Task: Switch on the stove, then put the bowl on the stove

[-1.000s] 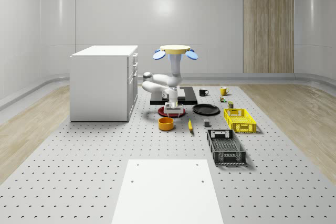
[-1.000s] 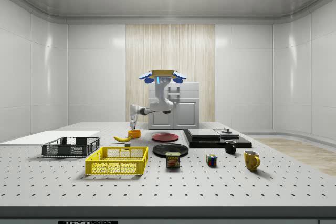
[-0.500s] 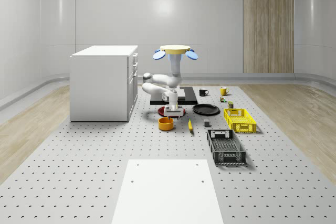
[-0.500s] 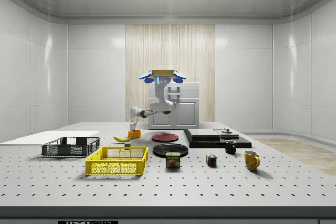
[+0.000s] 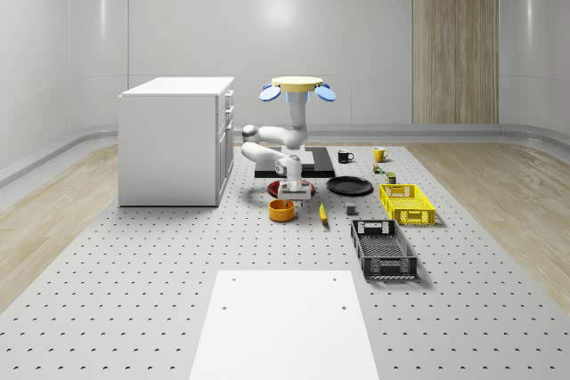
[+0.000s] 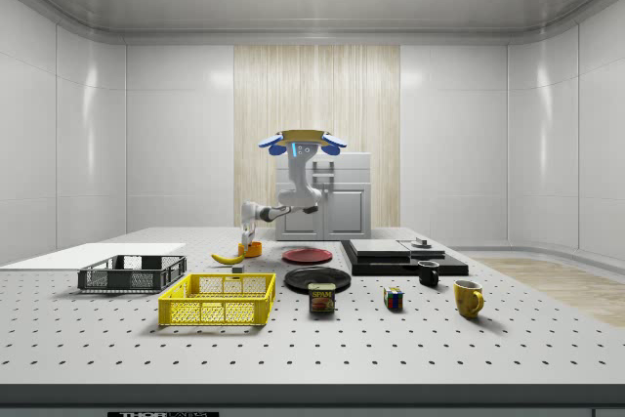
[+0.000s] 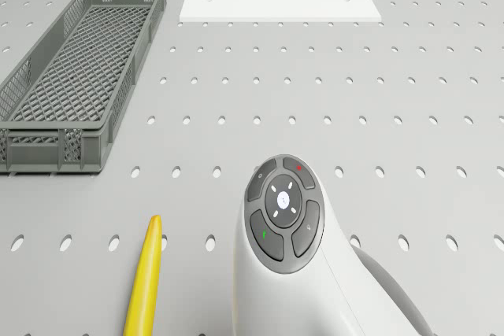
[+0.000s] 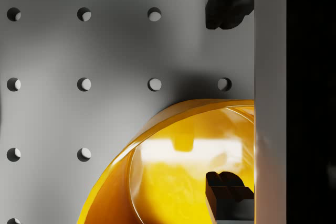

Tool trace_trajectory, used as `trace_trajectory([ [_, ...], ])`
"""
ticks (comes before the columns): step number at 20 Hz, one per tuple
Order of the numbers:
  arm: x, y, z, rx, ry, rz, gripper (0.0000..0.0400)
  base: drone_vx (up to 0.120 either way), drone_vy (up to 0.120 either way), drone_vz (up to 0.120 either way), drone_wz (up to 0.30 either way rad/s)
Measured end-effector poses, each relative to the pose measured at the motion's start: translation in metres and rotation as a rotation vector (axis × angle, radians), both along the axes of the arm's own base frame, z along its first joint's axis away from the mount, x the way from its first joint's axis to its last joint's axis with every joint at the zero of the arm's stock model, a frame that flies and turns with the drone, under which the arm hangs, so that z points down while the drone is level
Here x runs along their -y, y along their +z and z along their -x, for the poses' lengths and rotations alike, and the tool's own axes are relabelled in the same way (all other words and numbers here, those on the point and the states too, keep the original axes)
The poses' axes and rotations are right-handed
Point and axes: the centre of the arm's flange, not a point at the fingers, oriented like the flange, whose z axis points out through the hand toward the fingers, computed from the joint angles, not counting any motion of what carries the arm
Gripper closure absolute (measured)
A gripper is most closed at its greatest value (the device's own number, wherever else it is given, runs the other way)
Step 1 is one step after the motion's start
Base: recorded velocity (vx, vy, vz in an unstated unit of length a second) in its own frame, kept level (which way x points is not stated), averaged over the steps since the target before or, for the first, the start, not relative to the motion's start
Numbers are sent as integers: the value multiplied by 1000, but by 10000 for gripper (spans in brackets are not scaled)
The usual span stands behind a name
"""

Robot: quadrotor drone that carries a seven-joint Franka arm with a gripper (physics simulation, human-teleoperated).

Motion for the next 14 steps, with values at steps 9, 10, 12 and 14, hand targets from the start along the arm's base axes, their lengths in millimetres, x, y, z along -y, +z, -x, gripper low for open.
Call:
trace_trajectory([
  [9,0,5,-7,0,0,0,0,0,0,0,0],
  [10,0,5,-7,0,0,0,0,0,0,0,0],
  [12,0,6,-7,0,0,0,0,0,0,0,0],
  [14,0,6,-8,0,0,0,46,0,0,0,0],
])
